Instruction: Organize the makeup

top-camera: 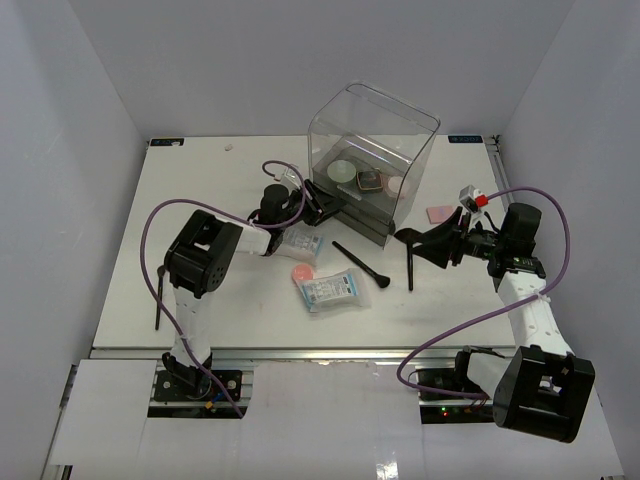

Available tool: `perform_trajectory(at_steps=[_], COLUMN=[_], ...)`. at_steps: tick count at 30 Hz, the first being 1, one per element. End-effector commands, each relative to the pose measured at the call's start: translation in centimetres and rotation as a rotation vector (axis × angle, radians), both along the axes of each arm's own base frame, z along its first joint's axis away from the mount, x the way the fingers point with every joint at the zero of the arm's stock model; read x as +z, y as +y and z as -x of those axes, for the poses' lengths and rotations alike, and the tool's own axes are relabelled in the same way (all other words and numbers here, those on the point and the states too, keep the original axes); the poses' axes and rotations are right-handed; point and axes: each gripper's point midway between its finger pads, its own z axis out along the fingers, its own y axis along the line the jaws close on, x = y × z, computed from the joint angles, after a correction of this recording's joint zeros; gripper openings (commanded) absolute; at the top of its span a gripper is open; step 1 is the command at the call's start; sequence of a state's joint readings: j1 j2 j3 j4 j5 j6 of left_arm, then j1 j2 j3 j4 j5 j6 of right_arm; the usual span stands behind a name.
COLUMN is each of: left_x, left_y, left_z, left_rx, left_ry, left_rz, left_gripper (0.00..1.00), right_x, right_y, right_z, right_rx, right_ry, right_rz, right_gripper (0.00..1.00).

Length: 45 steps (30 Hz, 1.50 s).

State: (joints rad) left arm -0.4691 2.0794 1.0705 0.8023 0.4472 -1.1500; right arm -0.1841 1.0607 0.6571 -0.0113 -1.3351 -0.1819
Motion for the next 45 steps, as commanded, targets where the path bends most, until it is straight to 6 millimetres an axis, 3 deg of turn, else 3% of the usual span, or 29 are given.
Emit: perform_trajectory(at_steps=[1,12,18,24,28,30,31,36,40,45], left_x=[2.8,3.1,3.5,5.1,8.0,7.6,8.6,8.9,9.5,8.7], left_y=[-0.5,-0.6,0.1,2.6,5.0,6.4,7.1,9.0,9.0,6.8], left_z=[-1.0,-1.3,-0.4,2.2,4.2,5.2,5.7,8.1,9.2,7.5], left_rx=[0.01,0.012,0.013,0.037,0.081,0.105,0.126,0.13,0.123,0.095], left_ry=[-0.064,-0.072,-0.11,-0.238,-0.357,-0.368,-0.39,-0.365,-0.331,-0.225], left_rz=[0.041,0.045,0.017,-0.112,-0.211,-0.263,-0.262,-0.203,-0.112,0.038], left_gripper=[0.58,0.57,0.58,0.66,0.72,0.79,0.82,0.87,0.87,0.76], right_x=[0.9,0.9,0.8,0.6,0.4,0.4,0.3,0.2,-0.3,-0.5], right_y=[0.0,-0.2,-0.2,-0.1,-0.1,-0.1,-0.1,-0.5,-0.8,-1.0], right_z=[0.2,0.3,0.3,0.5,0.6,0.5,0.4,-0.9,-1.5,-1.9], right_rx=[0.015,0.011,0.01,0.015,0.009,0.004,-0.004,-0.074,-0.114,-0.139], right_ry=[-0.05,-0.047,-0.039,-0.036,-0.034,-0.032,-0.031,-0.029,-0.016,-0.005], right_rz=[-0.006,-0.009,-0.011,-0.014,-0.011,-0.009,-0.006,0.03,0.05,0.057], right_gripper=[0.5,0.5,0.5,0.51,0.52,0.52,0.52,0.52,0.53,0.54])
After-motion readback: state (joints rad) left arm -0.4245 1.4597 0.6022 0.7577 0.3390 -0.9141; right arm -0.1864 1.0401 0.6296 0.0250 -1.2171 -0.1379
